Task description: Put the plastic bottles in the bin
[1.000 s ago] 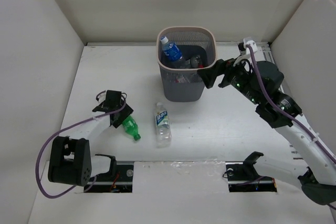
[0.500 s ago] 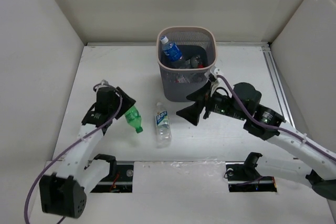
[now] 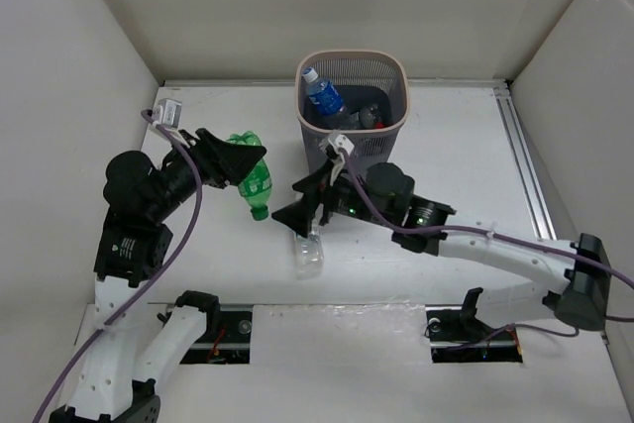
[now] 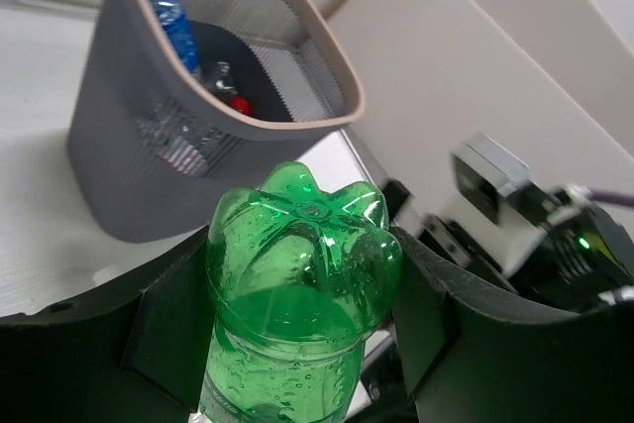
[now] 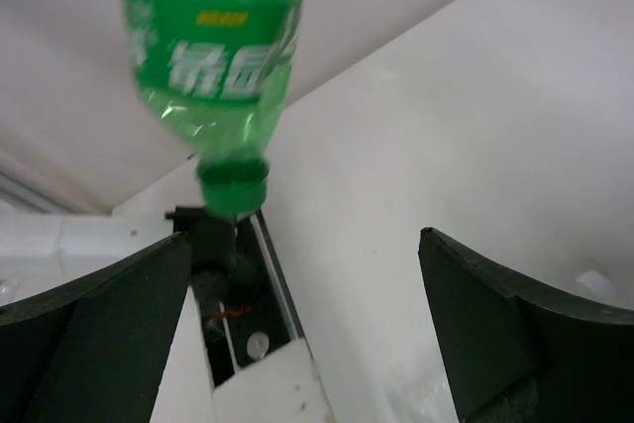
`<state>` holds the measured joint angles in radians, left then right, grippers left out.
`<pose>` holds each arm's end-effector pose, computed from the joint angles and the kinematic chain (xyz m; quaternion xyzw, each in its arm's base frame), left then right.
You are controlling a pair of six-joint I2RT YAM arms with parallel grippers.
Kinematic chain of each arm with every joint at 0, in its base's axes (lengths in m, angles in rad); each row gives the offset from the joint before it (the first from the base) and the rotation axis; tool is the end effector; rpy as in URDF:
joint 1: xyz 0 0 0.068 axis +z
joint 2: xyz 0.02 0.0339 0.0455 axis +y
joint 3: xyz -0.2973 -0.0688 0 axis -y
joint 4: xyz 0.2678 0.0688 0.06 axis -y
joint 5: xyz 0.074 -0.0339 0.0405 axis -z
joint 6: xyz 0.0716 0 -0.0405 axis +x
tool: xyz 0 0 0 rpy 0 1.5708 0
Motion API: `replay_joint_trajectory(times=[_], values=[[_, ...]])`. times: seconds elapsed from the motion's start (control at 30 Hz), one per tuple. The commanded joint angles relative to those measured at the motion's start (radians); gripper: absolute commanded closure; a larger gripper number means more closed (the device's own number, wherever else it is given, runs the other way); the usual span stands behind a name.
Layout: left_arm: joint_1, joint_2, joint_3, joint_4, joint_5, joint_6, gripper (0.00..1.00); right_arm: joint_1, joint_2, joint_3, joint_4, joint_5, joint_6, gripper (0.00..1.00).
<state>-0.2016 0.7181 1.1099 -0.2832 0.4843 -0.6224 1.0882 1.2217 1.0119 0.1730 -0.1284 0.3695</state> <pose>0.1474 -0.0642 0.4817 0.0392 0.6712 -0.4361 0.5981 0.1486 0.3033 0.3904 -0.2944 0.6570 0.4957 0.4858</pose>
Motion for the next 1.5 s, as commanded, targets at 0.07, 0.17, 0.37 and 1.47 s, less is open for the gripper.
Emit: replay_joint_trajectory(times=[0.07, 0.17, 0.37, 1.47], values=[[-0.002, 0.015, 0.073, 0.026, 0.203, 0.058, 1.0, 0.021, 0.149, 0.227, 0.177, 0.039, 0.009, 0.0], [-0.002, 0.015, 0.085, 0.026, 0.212, 0.058, 1.0, 0.021, 0.223, 0.286, 0.201, -0.017, 0.019, 0.0], [-0.002, 0.015, 0.064, 0.035, 0.217, 0.067, 1.0, 0.021, 0.297, 0.353, 0.284, -0.145, 0.042, 0.0], [-0.002, 0.055, -0.261, 0.222, 0.028, 0.018, 0.0, -0.669, 0.418, 0.852, -0.262, -0.1, 0.014, 0.0]])
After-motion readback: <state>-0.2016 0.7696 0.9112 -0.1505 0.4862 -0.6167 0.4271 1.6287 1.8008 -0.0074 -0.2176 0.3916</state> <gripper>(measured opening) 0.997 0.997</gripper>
